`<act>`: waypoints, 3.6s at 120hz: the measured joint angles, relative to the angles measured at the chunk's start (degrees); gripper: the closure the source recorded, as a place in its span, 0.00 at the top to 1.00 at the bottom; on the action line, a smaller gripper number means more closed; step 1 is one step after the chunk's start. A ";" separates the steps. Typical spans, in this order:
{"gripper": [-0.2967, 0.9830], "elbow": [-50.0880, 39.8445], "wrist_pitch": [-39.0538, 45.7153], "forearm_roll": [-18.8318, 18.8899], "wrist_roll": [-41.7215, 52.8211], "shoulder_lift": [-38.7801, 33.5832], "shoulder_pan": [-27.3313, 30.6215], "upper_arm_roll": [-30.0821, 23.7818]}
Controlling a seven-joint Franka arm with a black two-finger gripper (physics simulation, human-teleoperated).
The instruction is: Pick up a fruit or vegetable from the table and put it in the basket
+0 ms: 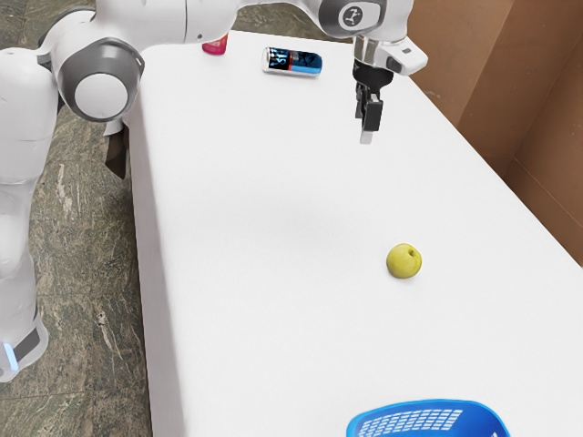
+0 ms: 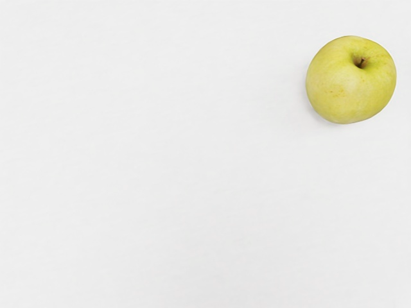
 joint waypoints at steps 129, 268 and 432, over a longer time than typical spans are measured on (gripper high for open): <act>0.77 -3.91 5.59 5.26 -1.52 6.20 -0.73 -15.77; 0.77 5.79 32.64 5.75 -1.86 25.53 -0.73 -13.74; 0.77 5.36 22.88 6.09 -1.81 25.31 -2.15 -14.06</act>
